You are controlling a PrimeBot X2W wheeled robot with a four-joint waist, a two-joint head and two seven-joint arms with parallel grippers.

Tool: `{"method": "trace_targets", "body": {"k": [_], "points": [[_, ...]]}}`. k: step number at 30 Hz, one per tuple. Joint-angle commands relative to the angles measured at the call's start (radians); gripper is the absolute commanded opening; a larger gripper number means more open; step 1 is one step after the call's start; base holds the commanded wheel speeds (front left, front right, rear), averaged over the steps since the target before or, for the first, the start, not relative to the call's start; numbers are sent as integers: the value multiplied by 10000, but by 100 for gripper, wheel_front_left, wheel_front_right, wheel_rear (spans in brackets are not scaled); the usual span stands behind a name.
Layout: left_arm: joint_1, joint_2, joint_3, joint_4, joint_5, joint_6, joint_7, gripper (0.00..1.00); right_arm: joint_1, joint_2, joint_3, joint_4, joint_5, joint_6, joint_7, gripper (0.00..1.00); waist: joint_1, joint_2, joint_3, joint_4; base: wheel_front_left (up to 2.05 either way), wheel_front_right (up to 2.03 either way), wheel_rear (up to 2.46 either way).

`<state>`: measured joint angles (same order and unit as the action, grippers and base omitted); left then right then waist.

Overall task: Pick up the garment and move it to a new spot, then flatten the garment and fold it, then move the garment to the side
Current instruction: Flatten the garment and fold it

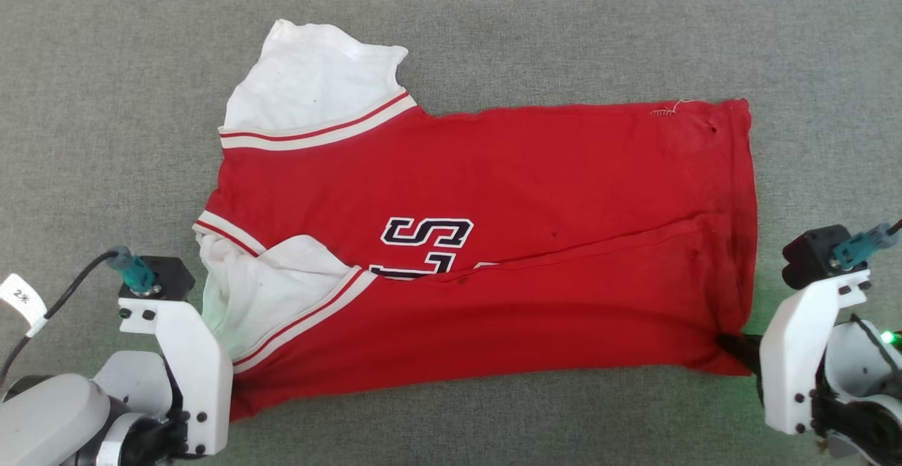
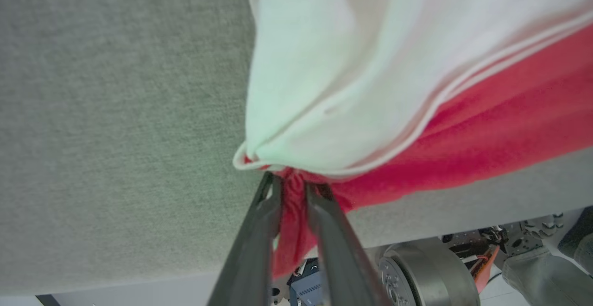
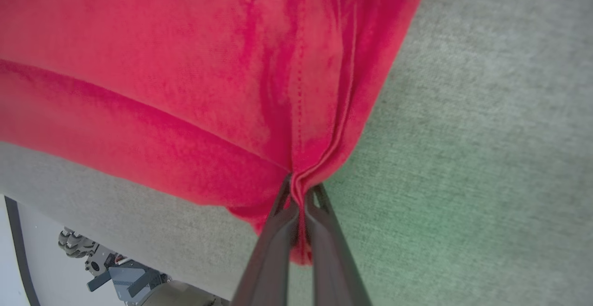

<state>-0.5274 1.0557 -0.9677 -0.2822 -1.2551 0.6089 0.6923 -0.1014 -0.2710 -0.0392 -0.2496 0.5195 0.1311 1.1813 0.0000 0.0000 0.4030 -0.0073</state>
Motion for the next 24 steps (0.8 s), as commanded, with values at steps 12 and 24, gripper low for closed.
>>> {"method": "trace_targets", "body": {"k": [12,24], "points": [[-956,1060,677,-504,386,-160,159,100,91,218,-36,-365,-165,-6,-1944,100,0,0,-323,-281,0,0,0],[-3529,1052,1484,775,1400,-2010,431,100,-808,1092,52,-1177,-1290,-6,-6103,100,0,0,-106,-1516,0,0,0]]}}
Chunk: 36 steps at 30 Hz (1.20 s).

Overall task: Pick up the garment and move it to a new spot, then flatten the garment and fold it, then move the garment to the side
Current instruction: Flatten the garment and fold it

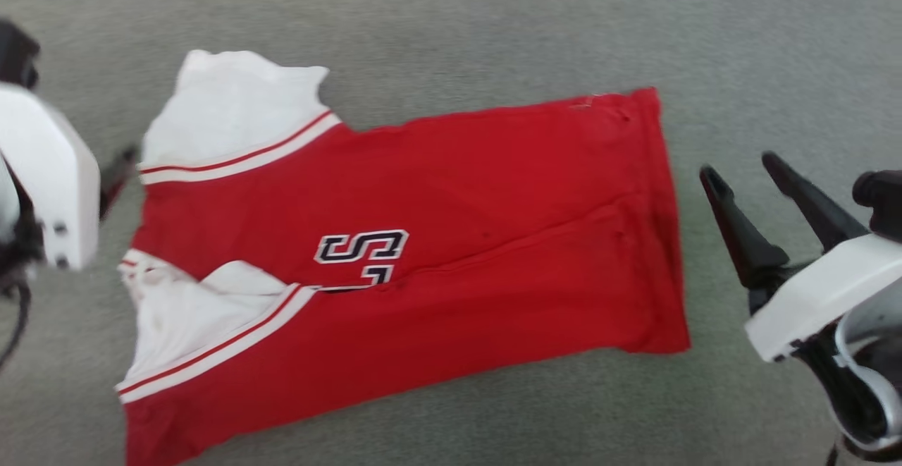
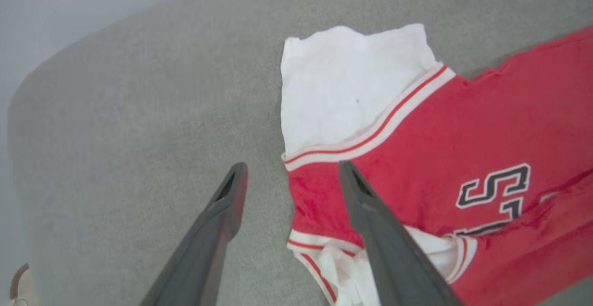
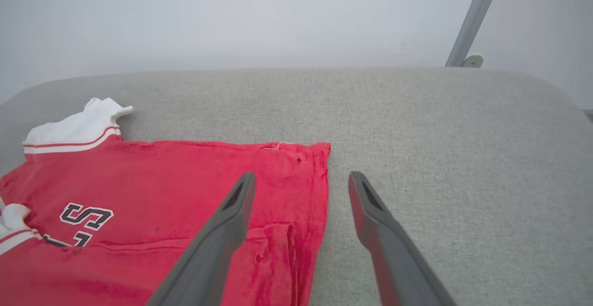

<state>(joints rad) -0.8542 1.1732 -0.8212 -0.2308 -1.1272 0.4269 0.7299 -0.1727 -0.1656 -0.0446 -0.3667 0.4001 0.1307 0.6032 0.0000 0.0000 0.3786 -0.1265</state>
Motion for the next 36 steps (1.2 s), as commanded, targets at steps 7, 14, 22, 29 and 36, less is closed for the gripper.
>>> {"method": "trace_targets", "body": {"k": [7,14,22,29,36], "points": [[-1903,-1257,-54,2988,837,-1717,-18,100,-553,377,960,506,-420,-2,-2262,100,0,0,547,-1263,0,0,0],[-2796,-1889,-294,5195,1206,-2527,250,100,-873,568,1450,969,-321,-2,-2954,100,0,0,962,-1917,0,0,0],[-3084,-2439,-796,7829,1399,-2820,951,100,-1423,478,1784,1418,1,-2,-2914,100,0,0,1435,-2382,0,0,0],[-2912,-3274,-996,9198,871,-2727,2032,0,-2486,242,1952,2172,277,-2,-2077,100,0,0,1736,-2110,0,0,0],[-3647,-4099,-1089,9486,1011,-3031,2017,0,-4281,-229,2272,3840,610,0,-683,100,0,0,1978,-1358,0,0,0]]}}
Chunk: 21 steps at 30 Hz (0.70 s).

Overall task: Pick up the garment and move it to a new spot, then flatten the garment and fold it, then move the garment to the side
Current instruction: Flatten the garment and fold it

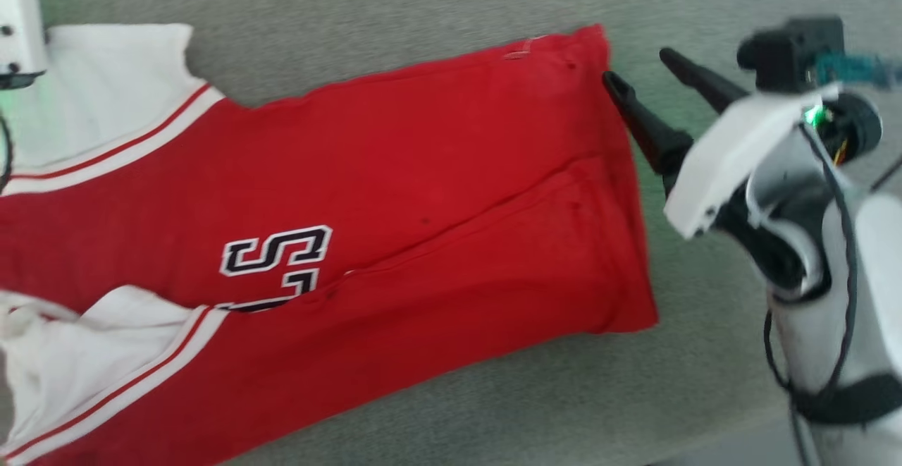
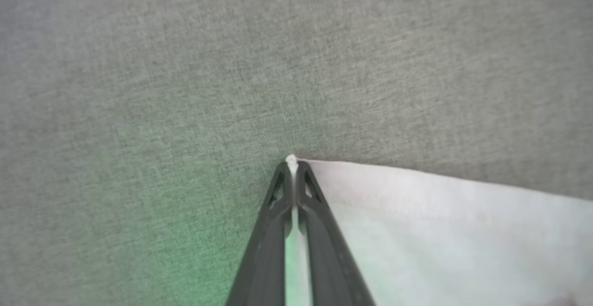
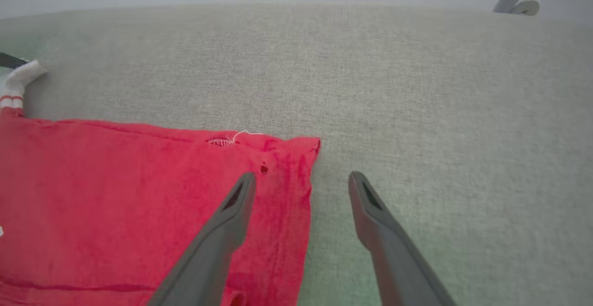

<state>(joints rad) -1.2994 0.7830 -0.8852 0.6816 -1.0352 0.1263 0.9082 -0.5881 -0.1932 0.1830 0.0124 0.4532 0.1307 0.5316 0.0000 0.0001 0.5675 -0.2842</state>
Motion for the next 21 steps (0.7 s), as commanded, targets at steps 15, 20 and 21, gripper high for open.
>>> {"method": "trace_targets", "body": {"k": [15,20,21], "points": [[74,-1642,-544,1265,213,-798,-554,0,-2402,-777,1948,4182,973,1,3961,0,0,-1,264,1443,0,0,0],[-174,-1640,-493,1380,273,-900,-851,0,-2590,-1123,1689,3929,962,-3,3753,0,0,-1,80,1589,0,0,0],[-238,-1634,-462,1356,256,-934,-925,0,-2563,-1181,1619,3811,1027,-3,3706,0,0,-1,14,1626,0,0,0]]}}
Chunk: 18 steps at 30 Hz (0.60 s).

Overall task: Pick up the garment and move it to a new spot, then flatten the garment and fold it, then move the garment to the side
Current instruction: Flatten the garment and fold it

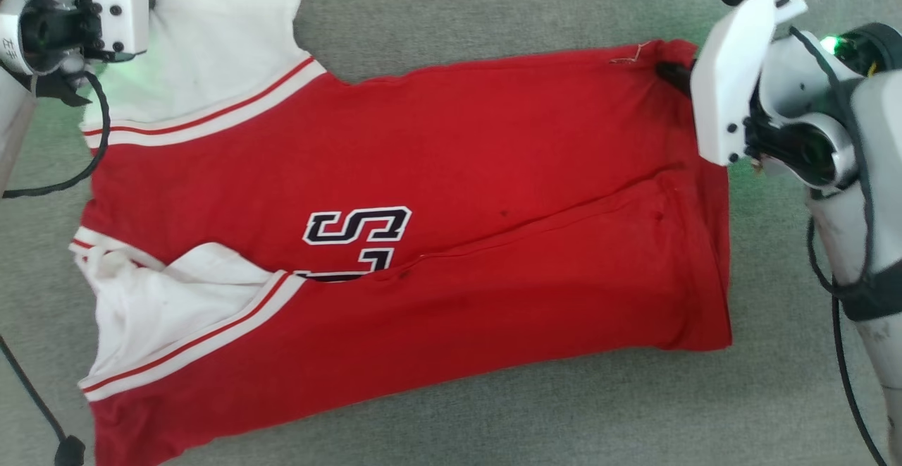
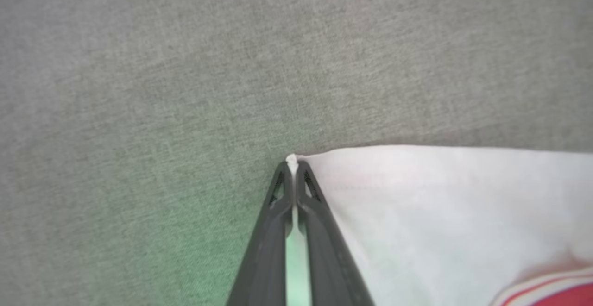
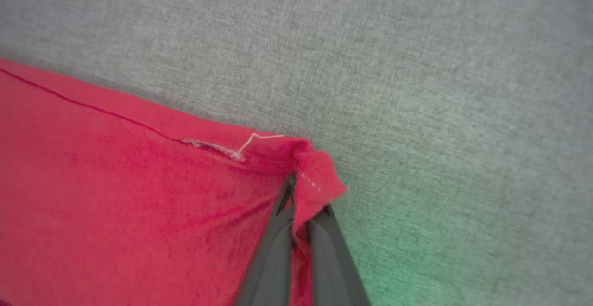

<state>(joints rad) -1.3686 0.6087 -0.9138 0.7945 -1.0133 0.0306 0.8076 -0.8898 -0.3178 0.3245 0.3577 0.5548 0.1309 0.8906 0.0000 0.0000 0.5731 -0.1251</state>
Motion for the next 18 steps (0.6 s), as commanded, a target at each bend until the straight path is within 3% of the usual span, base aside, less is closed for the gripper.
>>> {"method": "trace_targets", "body": {"k": [1,5,10,14,18], "points": [[395,125,-148,186,25,-12,52,0,474,-46,119,204,-2,-4,54,0,0,0,-109,73,0,0,0],[199,214,-91,-244,36,-112,16,0,772,-448,-197,-522,-92,-5,-151,0,0,0,-429,221,0,0,0],[354,670,-149,-1301,104,77,243,0,1412,-782,-646,-1755,-217,-4,-257,0,0,0,-840,406,0,0,0],[727,1187,-158,-2731,48,533,522,0,2179,-938,-1008,-2884,-236,-4,-107,0,0,0,-1144,549,0,0,0],[1328,1982,-130,-4700,-57,1339,942,0,2976,-1089,-1426,-4021,-265,-4,214,0,0,0,-1367,674,0,0,0]]}}
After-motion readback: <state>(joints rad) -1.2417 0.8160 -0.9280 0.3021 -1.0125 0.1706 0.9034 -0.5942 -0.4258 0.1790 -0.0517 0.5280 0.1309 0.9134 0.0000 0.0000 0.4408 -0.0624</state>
